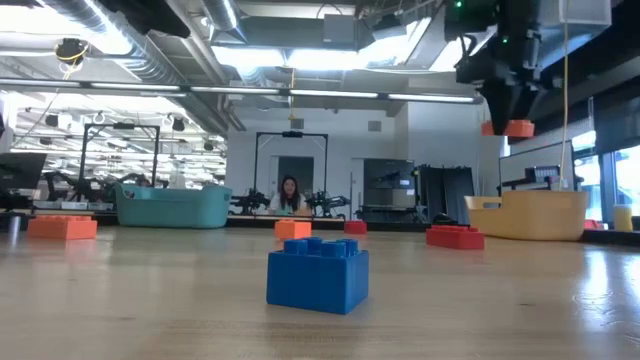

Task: Sort & place blocks by color
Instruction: Put the orange game piece into the yellow bin

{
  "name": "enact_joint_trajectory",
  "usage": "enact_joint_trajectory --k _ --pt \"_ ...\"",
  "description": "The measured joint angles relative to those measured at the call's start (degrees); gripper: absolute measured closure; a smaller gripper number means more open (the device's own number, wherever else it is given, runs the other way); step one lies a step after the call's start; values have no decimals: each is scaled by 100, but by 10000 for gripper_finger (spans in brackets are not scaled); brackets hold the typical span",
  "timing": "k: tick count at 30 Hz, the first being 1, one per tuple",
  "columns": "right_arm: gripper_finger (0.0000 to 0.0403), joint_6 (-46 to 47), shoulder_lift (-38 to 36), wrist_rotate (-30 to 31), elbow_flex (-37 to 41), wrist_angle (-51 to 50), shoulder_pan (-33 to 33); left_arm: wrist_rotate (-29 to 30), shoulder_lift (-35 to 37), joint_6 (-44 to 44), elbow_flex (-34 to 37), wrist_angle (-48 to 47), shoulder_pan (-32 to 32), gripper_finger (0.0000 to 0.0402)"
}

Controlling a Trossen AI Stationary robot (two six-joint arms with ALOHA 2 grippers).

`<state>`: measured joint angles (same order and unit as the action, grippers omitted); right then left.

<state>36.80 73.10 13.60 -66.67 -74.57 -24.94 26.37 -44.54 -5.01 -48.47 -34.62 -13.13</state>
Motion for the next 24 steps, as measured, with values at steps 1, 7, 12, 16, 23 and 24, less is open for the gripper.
enact_joint_trajectory --k 1,7,12,16,23,24 --pt "260 -64 0 7 -3 60 -159 -2 -45 135 4 10 2 401" --pt "260 -314 2 24 211 562 -1127 -3 -398 101 -145 110 324 401" --pt "260 -666 2 -173 586 1273 -1793 -170 -787 159 -543 121 605 401" --pt "260 -753 2 -212 967 1751 -2160 -186 -1123 353 -985 123 727 401" --pt "260 -781 2 -318 1733 2643 -2561 -184 -1586 703 -1642 85 802 401" --pt "260 -807 3 -330 1850 2781 -2594 -184 -1619 749 -1695 65 802 401"
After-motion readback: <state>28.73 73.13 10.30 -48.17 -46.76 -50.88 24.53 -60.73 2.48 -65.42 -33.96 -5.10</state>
